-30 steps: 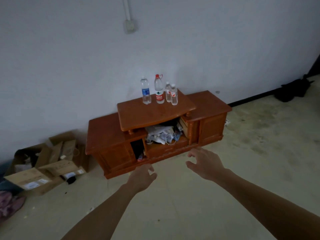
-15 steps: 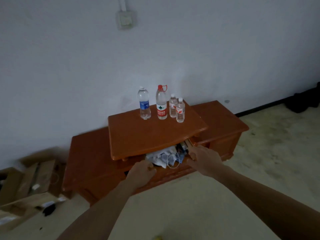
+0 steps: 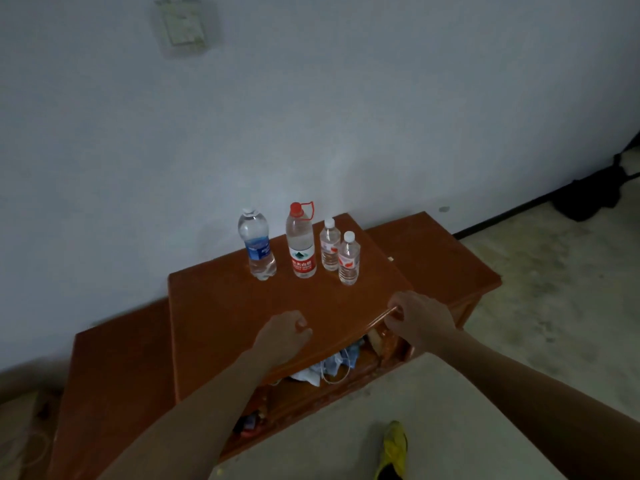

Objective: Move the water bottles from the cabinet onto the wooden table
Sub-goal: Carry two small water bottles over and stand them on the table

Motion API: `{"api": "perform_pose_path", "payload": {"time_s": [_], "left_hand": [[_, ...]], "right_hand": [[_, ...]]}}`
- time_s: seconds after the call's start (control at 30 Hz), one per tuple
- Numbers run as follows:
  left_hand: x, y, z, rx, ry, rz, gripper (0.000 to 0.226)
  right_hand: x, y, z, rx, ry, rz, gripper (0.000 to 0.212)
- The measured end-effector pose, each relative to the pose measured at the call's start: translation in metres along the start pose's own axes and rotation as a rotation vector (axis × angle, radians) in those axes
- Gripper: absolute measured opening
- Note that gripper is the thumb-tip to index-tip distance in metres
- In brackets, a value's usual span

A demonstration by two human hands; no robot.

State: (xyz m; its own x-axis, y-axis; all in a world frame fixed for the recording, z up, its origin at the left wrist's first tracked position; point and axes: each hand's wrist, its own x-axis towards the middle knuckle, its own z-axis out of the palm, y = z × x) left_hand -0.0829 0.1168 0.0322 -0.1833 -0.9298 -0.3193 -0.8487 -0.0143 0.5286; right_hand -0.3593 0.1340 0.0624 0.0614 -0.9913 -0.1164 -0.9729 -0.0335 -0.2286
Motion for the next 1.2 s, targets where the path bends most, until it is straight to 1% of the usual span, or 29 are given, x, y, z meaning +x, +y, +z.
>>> {"api": "perform_pose_path", "payload": {"time_s": [0.1,0.23,0.33,0.43,0.53,0.63,0.7,0.8,0.97,1.0,1.1,1.13,1.2], "left_hand": [[0.047,0.004,-0.001,0.006,0.002,-0.014,0.026],[0.108,0.016,-0.009,-0.015,0.05,-0.09,0.026],[0.15,0.026,-0.015,-0.052,0.09,-0.145,0.023],[0.166,0.027,-0.014,-0.071,0.112,-0.194,0.017],[0.182,0.017,-0.015,-0.039,0.076,-0.26,0.014],[0.203,0.0,-0.025,-0.011,0.083,-0.292,0.016],[0.215,-0.005,-0.031,0.024,0.074,-0.284,0.02],[0.242,-0.008,-0.036,0.043,0.077,-0.252,0.024],[0.299,0.02,-0.034,0.105,0.116,-0.071,0.022],[0.311,0.028,-0.03,0.097,0.124,-0.031,0.026],[0.334,0.051,-0.013,0.074,0.118,0.063,0.049],[0.342,0.056,-0.008,0.078,0.12,0.072,0.053],[0.359,0.063,-0.003,0.129,0.133,0.035,0.055]], "right_hand": [[0.055,0.018,0.005,0.0,-0.022,-0.044,0.028],[0.142,0.038,0.003,0.005,-0.034,-0.105,0.033],[0.211,0.04,0.0,0.0,-0.032,-0.171,0.036],[0.256,0.03,0.006,-0.019,-0.031,-0.184,0.036],[0.293,0.019,0.022,-0.047,-0.035,-0.217,0.044],[0.321,0.01,0.039,-0.096,-0.057,-0.235,0.057],[0.332,0.009,0.052,-0.13,-0.098,-0.233,0.058],[0.344,0.021,0.07,-0.153,-0.146,-0.239,0.049],[0.354,0.056,0.081,-0.078,-0.136,-0.184,0.037],[0.354,0.066,0.082,-0.055,-0.144,-0.157,0.034],[0.35,0.094,0.081,0.03,-0.193,-0.08,0.032],[0.349,0.103,0.079,0.062,-0.21,-0.052,0.032],[0.349,0.117,0.076,0.1,-0.225,-0.008,0.033]]}}
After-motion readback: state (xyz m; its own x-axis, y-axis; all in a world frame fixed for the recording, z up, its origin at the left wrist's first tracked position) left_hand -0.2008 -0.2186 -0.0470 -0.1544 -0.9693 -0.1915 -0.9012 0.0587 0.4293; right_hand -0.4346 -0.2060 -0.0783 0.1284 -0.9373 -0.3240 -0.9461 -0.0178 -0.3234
